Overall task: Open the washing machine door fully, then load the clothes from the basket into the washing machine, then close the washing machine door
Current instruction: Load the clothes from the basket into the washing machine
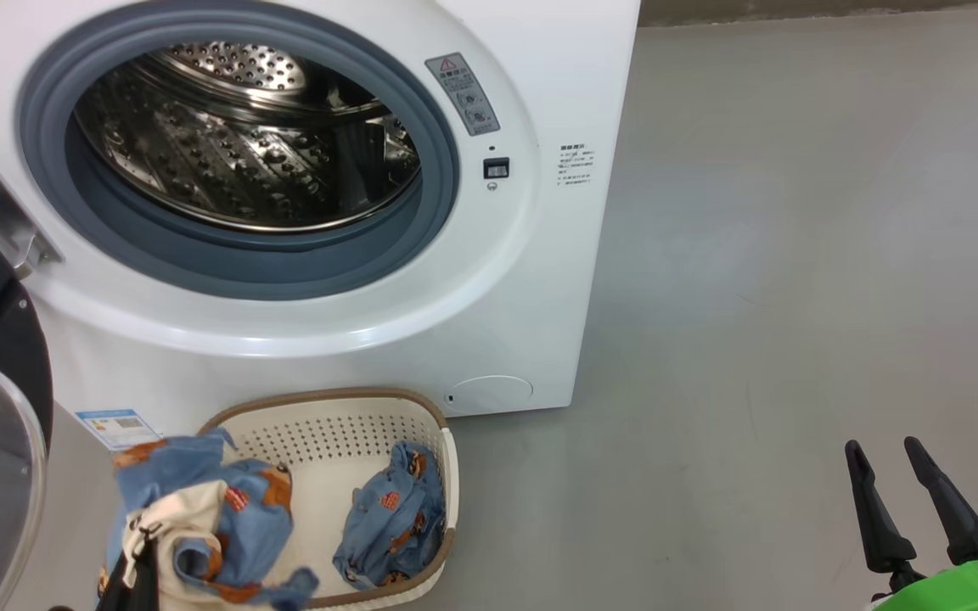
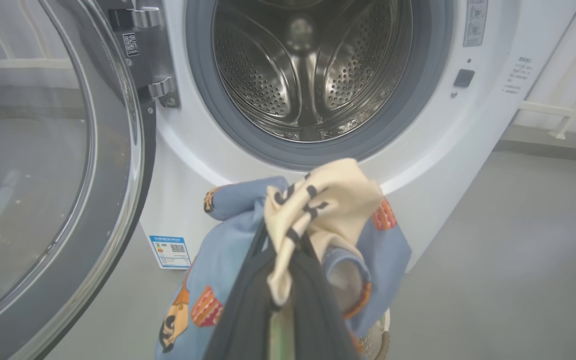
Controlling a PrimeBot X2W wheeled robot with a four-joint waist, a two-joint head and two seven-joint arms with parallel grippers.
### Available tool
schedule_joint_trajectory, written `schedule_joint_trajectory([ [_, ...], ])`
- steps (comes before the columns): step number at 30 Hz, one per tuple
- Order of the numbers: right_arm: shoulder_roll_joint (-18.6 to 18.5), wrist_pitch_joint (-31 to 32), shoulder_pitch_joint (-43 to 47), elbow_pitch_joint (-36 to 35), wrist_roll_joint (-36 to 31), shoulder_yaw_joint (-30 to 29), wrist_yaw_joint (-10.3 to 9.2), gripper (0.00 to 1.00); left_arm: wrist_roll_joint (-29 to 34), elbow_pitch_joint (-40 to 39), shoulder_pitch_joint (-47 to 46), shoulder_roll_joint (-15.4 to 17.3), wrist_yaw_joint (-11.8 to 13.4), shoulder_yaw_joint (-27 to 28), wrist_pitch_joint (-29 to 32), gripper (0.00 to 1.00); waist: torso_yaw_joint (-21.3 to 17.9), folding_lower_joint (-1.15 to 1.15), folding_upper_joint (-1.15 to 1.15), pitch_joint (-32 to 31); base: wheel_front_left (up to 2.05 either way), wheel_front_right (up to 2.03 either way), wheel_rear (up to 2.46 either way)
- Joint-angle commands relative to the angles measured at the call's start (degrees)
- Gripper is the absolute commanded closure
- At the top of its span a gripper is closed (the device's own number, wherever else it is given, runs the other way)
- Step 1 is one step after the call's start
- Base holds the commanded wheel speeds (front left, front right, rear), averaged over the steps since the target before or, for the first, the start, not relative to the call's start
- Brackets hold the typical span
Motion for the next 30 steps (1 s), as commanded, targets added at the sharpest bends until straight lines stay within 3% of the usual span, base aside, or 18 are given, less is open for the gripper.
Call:
schedule_joint_trajectory([
  [1,-0.99,-0.28,-0.11,-1.58,-0.04,0.71,0.09,0.0,0.51,-2.22,-0.84,0.45,0.07,2.31,-0.79,1.0,0.08,0.0,0.0,0.09,0.0,0.0,0.0],
  [17,0.15,-0.28,-1.33,-2.39,-0.05,1.27,0.09,0.0,-0.1,-3.68,-4.63,-0.76,-0.13,2.65,-0.79,1.0,-0.63,0.0,0.0,3.16,0.0,0.0,0.0],
  [23,1.5,-0.28,-3.55,-2.73,0.11,1.61,0.09,0.0,-0.17,-2.91,-12.91,0.42,-0.15,1.99,-0.79,1.0,-1.55,0.0,0.0,7.33,0.0,0.0,0.0],
  [30,2.88,-0.28,-6.83,-2.88,0.34,2.25,0.09,0.0,0.97,0.58,-28.7,3.99,-0.16,1.18,-0.79,1.0,-3.43,0.0,0.0,12.85,0.0,0.0,0.0],
])
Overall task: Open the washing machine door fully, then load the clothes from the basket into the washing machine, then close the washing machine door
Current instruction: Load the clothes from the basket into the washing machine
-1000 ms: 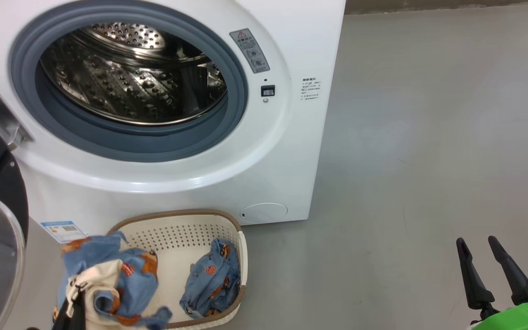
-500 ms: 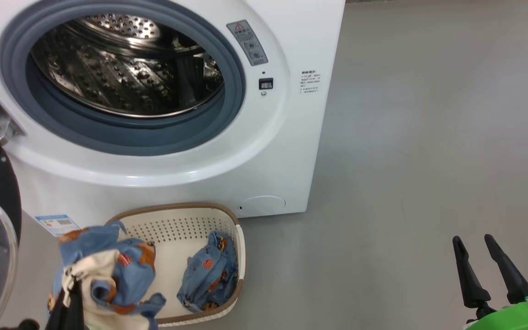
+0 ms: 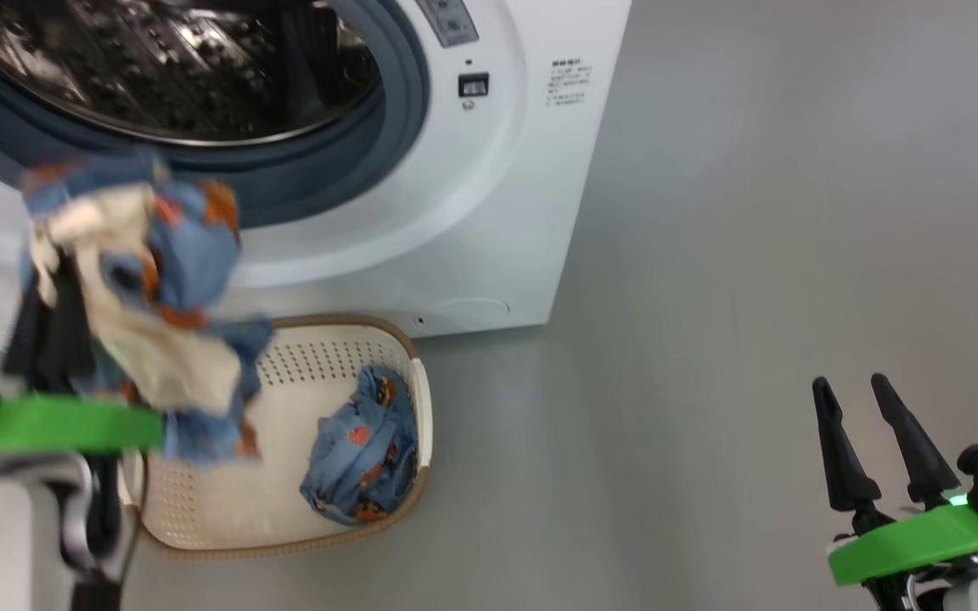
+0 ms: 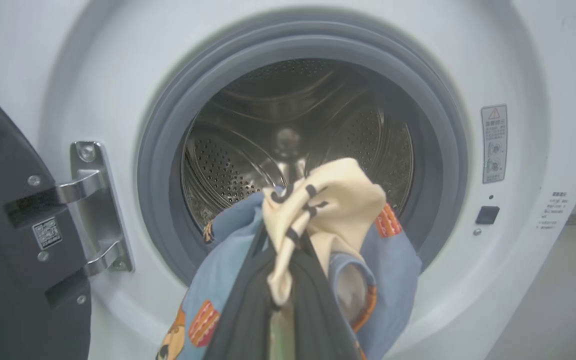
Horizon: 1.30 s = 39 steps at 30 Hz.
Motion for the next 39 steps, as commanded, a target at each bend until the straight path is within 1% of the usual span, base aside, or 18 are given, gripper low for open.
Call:
schedule_joint_trajectory([
  [1,-0.42,-0.28,-1.78,-1.49,0.33,1.51,0.09,0.0,0.7,-0.31,-5.09,2.44,-0.13,1.67,-0.76,1.0,-1.94,0.0,0.0,3.72,0.0,0.0,0.0],
  [5,0.54,-0.28,-3.56,-1.64,0.46,1.81,0.09,0.0,-0.06,4.75,-14.11,3.98,-0.14,0.89,-0.76,1.0,-3.51,0.0,0.0,6.73,0.0,0.0,0.0],
  [10,1.97,-0.28,-5.81,-1.91,0.71,2.42,0.09,0.0,-0.4,15.27,-24.29,6.76,-0.14,-0.37,-0.77,1.0,-5.66,0.0,0.0,10.52,0.0,0.0,0.0],
  [11,1.97,-0.28,-5.81,-1.91,0.71,2.42,0.09,0.0,-0.4,15.27,-24.29,6.76,-0.14,-0.37,-0.77,1.0,-5.66,0.0,0.0,10.52,0.0,0.0,0.0],
  [16,3.07,-0.28,-7.84,-2.05,0.92,3.94,0.09,0.0,-0.72,27.52,-33.19,8.72,-0.14,-1.77,-0.77,1.0,-7.64,0.0,0.0,14.0,0.0,0.0,0.0],
  [23,4.28,-0.28,-10.35,-2.61,1.22,4.67,0.09,0.0,-1.12,41.99,-44.14,11.31,-0.14,-5.2,-0.44,1.0,-9.52,0.0,0.0,17.77,0.0,0.0,0.0],
  [28,4.74,-0.28,-11.4,-2.95,1.34,5.01,0.09,0.0,-0.49,48.34,-50.71,13.01,-0.14,-6.9,-0.57,1.0,-10.67,0.0,0.0,19.02,0.0,0.0,0.0],
  [30,4.89,-0.28,-11.58,-3.09,1.37,4.97,0.09,0.0,0.06,49.08,-52.93,13.34,0.16,-7.17,-0.68,1.0,-10.9,0.0,0.0,19.34,0.0,0.0,0.0],
  [32,5.02,-0.28,-11.72,-3.28,1.4,4.99,0.09,0.0,0.62,47.41,-54.86,13.65,0.61,-7.03,-0.72,1.0,-11.07,0.0,0.0,19.82,0.0,0.0,0.0],
  [33,5.19,-0.28,-11.81,-3.48,1.35,4.96,0.09,0.0,1.17,43.42,-55.84,13.78,1.33,-6.26,-0.74,1.0,-11.16,0.0,0.0,20.23,0.0,0.0,0.0],
  [35,5.36,-0.28,-11.93,-3.63,1.3,4.89,0.09,0.0,2.03,38.02,-55.88,13.72,2.17,-5.18,-0.74,1.0,-11.15,0.0,0.0,20.6,0.0,0.0,0.0],
  [37,5.49,-0.28,-12.08,-3.7,1.27,4.87,0.09,0.0,3.12,32.57,-55.05,13.47,2.61,-4.06,-0.75,1.0,-11.11,0.0,0.0,20.86,0.0,0.0,0.0],
  [39,5.54,-0.28,-12.24,-3.68,1.3,4.94,0.09,0.0,3.98,28.74,-53.74,13.03,2.72,-2.87,-0.75,1.0,-11.08,0.0,0.0,20.98,0.0,0.0,0.0],
])
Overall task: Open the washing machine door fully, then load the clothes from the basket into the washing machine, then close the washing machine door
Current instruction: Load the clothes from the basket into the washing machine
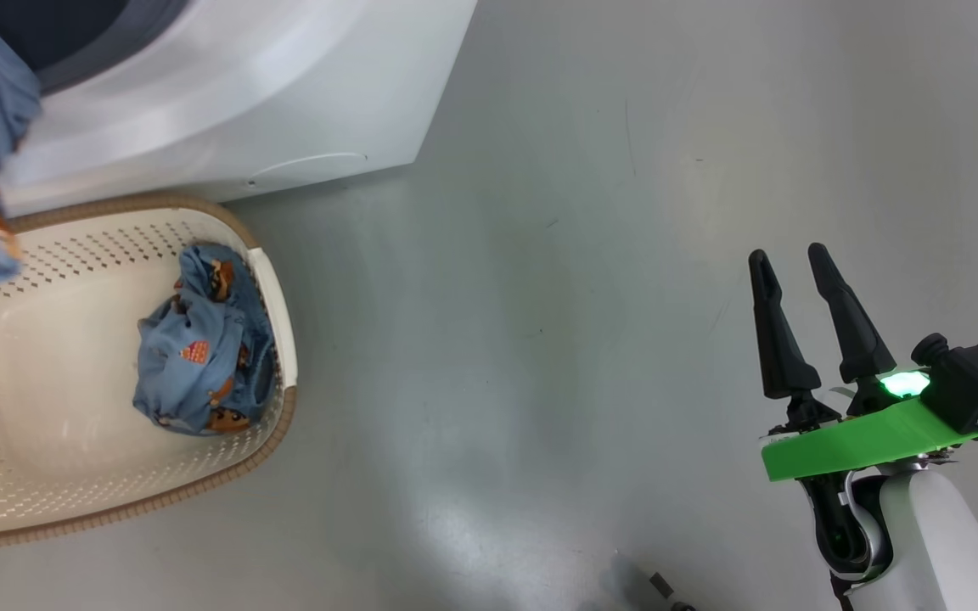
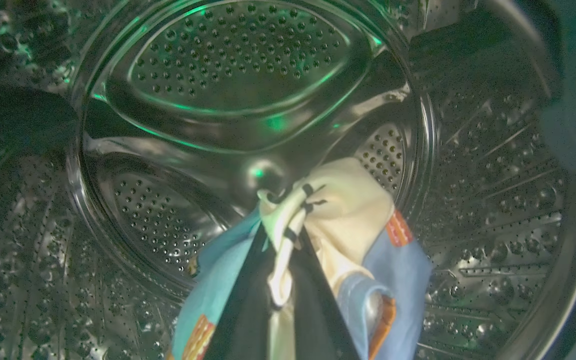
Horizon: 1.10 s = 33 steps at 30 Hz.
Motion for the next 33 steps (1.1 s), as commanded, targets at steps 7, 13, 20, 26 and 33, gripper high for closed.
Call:
schedule_joint_trajectory([
  [7,-0.2,-0.27,0.37,-1.17,0.31,1.54,0.09,0.0,2.12,-1.37,5.47,0.85,-0.2,3.36,-0.33,0.0,0.61,0.0,0.0,-0.57,0.0,0.0,0.0],
  [13,-0.65,-0.27,0.41,-1.21,0.32,1.77,0.09,0.0,2.72,0.02,6.8,0.08,-0.81,4.78,-0.33,0.0,1.22,0.0,0.0,-0.89,0.0,0.0,0.0],
  [20,-1.2,-0.27,0.08,-1.35,0.17,1.55,0.09,0.0,3.02,-0.26,9.08,-1.35,-1.25,6.16,-0.33,0.0,2.05,0.0,0.0,-1.18,0.0,0.0,0.0],
  [26,-1.76,-0.27,0.03,-1.54,-0.14,1.43,0.09,0.0,3.02,-1.95,14.33,-3.48,-1.83,6.68,-0.33,0.0,3.68,0.0,0.0,-2.09,0.0,0.0,0.0],
  [33,-2.55,-0.27,-0.12,-1.97,-0.33,0.88,0.09,0.0,2.56,-6.57,21.74,-6.36,-2.17,7.51,-0.33,0.0,6.1,0.0,0.0,-2.28,0.0,0.0,0.0],
])
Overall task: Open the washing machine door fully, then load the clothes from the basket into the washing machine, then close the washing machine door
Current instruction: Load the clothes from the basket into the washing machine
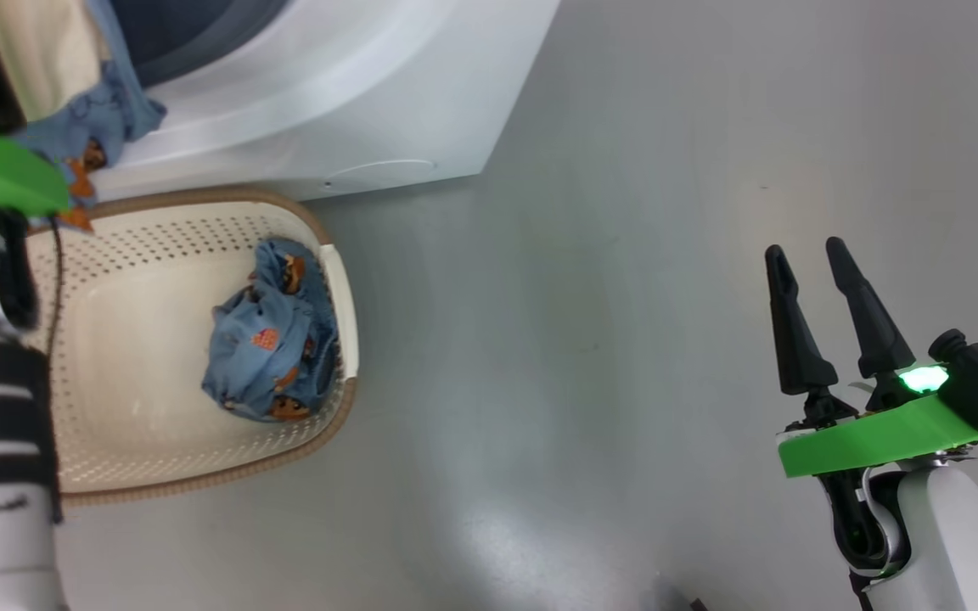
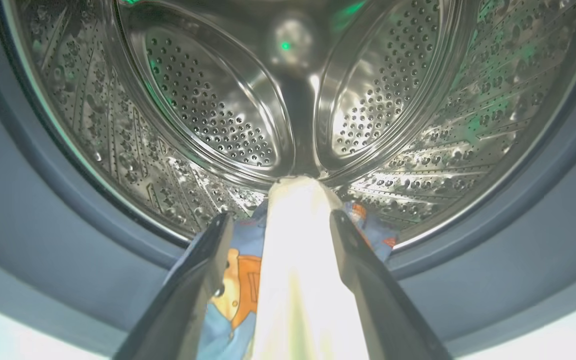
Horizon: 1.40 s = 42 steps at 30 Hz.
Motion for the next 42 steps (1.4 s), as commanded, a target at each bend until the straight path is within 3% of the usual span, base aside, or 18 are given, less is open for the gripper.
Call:
schedule_joint_trajectory([
  [1,-0.78,-0.27,0.02,-1.51,-0.3,0.82,0.09,0.0,-0.02,-2.52,2.58,1.7,-0.06,1.08,-0.29,0.0,1.03,0.0,0.0,-0.03,0.0,0.0,0.0],
  [25,-3.38,-0.27,0.74,-1.54,-0.52,-0.05,0.09,0.0,-0.9,-23.18,32.23,-5.07,-0.15,2.01,-0.29,0.0,6.98,0.0,0.0,-1.33,0.0,0.0,0.0],
  [42,-3.82,-0.27,0.96,-1.04,-0.33,0.8,0.09,0.0,-1.19,-31.29,43.06,-6.65,-0.15,3.67,-0.29,0.0,7.58,0.0,0.0,-2.48,0.0,0.0,0.0],
])
